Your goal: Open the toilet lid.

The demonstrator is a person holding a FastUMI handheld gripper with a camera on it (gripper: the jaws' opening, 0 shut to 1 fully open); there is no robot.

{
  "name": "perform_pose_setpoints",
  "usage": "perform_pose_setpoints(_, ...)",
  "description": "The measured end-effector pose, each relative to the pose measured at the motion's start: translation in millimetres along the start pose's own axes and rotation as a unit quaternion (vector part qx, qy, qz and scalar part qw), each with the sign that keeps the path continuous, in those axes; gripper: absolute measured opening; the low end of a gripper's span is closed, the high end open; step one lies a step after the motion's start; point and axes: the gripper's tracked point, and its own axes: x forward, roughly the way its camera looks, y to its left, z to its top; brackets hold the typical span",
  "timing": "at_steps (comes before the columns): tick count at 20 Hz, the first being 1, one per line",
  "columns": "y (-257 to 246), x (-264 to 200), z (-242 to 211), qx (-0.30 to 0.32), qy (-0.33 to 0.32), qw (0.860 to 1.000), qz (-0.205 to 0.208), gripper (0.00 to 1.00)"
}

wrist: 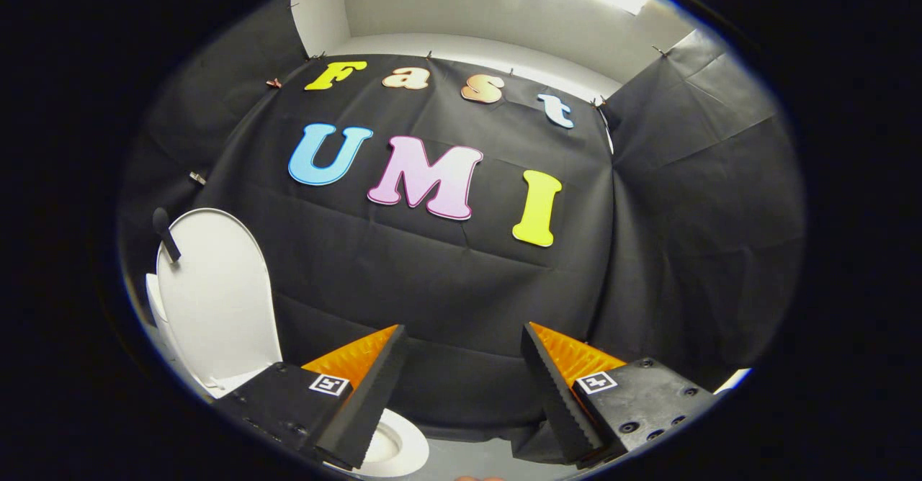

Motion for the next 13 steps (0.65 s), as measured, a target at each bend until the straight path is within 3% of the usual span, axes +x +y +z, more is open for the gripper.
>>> perform_pose_setpoints(13, -6.1, 0.1, -2.6, 0.022, 0.01, 1.0, -0.002, 0.98)
